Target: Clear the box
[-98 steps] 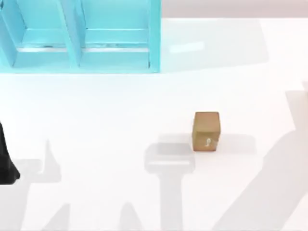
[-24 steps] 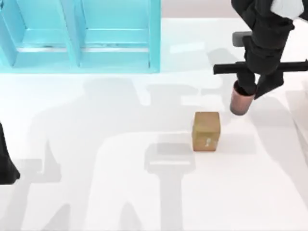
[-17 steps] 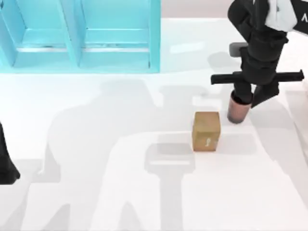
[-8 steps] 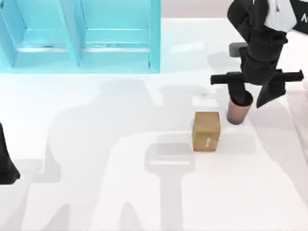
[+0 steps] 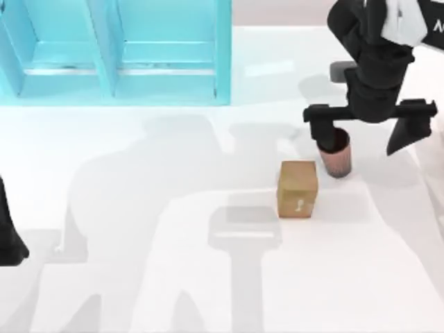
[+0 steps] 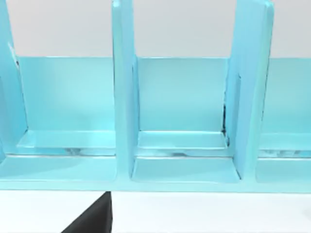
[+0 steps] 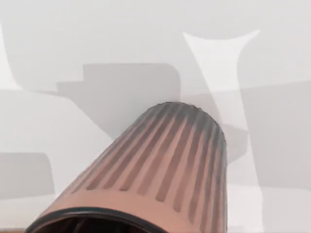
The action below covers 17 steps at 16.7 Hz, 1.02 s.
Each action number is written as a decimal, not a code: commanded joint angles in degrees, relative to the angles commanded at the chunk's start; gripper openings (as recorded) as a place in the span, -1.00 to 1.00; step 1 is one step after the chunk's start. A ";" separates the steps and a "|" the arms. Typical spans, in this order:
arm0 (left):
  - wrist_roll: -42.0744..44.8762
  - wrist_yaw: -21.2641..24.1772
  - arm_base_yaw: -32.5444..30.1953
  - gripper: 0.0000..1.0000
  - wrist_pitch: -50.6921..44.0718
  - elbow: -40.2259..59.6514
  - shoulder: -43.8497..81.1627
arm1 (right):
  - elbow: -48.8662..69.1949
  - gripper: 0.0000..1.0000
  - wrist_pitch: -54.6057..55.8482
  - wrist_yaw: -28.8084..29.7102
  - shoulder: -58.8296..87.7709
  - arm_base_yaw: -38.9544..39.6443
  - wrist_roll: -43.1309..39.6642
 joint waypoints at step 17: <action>0.00 0.00 0.00 1.00 0.00 0.00 0.00 | 23.36 1.00 -22.91 0.02 0.47 -0.32 -0.16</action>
